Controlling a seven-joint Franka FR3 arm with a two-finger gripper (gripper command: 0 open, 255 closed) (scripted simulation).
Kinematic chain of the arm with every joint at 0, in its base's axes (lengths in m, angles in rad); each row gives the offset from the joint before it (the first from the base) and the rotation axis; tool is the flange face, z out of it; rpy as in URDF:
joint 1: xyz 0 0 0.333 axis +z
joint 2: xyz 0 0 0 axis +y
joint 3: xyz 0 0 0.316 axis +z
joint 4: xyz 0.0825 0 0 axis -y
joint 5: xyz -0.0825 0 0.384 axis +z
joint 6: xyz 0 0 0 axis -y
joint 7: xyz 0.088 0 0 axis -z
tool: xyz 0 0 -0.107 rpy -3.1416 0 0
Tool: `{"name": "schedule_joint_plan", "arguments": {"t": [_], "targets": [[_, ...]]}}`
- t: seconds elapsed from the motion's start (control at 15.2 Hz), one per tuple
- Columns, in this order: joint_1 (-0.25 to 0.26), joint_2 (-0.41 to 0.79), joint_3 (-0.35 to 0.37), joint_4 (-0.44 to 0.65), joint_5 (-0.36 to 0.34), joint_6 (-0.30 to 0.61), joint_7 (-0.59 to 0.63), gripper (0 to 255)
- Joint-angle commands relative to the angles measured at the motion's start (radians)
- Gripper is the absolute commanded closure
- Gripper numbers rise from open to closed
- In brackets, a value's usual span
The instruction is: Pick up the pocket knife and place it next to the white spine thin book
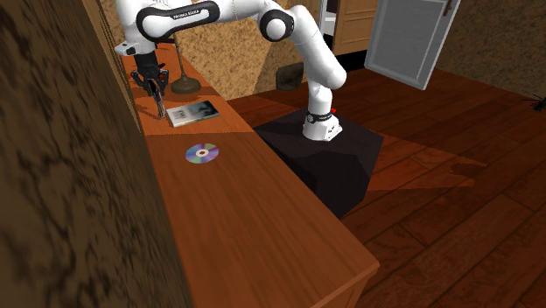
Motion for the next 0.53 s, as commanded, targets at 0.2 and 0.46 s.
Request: {"name": "schedule_joint_plan", "arguments": {"t": [0.2, 0.46], "targets": [[-0.11, 0.251, 0.009, 0.414, 0.036, -0.161, -0.046, 255], [-0.09, 0.223, -0.006, 0.307, 0.043, -0.085, -0.055, 255]]}}
